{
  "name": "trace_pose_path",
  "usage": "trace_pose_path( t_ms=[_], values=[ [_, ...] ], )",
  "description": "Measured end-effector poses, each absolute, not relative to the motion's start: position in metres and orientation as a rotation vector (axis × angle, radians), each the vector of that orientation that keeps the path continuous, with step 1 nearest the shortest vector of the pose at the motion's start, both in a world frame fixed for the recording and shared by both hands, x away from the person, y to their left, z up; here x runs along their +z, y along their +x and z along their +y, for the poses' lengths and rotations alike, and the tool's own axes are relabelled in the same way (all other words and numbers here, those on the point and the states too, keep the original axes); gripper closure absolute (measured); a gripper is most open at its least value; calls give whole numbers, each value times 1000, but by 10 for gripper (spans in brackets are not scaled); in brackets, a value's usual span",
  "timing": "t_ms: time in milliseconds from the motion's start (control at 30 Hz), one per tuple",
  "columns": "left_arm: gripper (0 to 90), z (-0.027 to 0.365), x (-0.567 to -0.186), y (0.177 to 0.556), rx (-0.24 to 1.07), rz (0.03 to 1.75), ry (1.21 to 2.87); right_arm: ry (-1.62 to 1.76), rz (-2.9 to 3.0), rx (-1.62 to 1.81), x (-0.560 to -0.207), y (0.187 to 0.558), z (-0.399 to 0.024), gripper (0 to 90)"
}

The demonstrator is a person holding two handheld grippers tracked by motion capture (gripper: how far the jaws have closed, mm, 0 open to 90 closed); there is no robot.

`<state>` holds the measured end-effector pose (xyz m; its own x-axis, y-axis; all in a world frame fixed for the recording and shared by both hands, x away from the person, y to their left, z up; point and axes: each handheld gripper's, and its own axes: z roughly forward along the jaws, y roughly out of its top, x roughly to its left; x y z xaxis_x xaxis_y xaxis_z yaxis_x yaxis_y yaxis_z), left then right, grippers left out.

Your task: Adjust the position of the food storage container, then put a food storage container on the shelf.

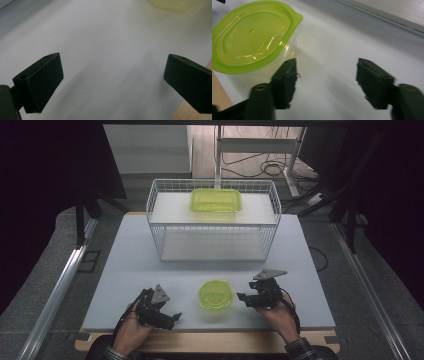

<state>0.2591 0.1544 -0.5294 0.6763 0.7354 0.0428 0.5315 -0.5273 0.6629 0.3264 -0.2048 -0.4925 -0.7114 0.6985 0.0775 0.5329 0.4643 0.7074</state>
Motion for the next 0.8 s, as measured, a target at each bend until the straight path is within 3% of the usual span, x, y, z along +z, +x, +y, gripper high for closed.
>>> trace_pose_path(
  t_ms=[267,800],
  values=[
    [23,152,-532,259,446,961,2277,1052,2497,1118,-499,321,-208,92],
    [27,152,-533,259,457,960,2280,1110,2492,1159,-500,323,-214,26]
  ],
)
